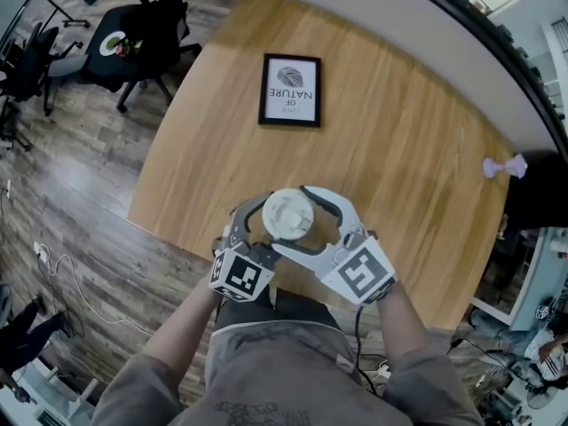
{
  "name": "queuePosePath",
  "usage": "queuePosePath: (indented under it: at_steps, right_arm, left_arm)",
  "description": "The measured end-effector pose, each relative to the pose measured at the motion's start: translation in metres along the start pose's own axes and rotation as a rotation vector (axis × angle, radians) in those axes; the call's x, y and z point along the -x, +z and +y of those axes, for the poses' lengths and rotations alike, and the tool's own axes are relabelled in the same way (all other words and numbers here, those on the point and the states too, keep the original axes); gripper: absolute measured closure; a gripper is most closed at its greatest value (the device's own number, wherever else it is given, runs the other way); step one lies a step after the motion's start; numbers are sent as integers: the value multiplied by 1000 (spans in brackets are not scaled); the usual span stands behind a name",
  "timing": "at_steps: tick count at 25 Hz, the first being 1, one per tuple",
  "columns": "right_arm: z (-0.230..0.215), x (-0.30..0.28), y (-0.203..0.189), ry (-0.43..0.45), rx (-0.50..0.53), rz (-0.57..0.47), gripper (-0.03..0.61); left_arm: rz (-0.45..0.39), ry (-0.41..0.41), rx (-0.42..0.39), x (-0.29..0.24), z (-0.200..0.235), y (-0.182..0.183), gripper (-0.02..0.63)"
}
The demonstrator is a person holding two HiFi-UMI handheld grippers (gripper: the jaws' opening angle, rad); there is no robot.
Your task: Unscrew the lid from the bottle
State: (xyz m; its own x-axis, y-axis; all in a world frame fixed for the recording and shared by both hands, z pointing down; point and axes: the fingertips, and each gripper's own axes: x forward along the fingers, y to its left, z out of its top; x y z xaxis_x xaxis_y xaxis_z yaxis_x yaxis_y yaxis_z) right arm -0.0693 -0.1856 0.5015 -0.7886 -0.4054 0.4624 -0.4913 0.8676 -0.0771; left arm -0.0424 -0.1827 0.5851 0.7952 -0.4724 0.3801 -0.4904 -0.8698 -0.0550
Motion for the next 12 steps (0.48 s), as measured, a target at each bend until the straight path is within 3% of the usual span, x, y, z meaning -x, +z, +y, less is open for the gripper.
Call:
queuePosePath:
  at_steps: [7,12]
  right_arm:
    - [6,3,1,292,126,5,158]
    - [6,1,-6,387,176,102,158]
  left_arm:
    - [-28,-48,-13,0,-1,1,244]
    - [-29,-48,-7,0,0,-1,244]
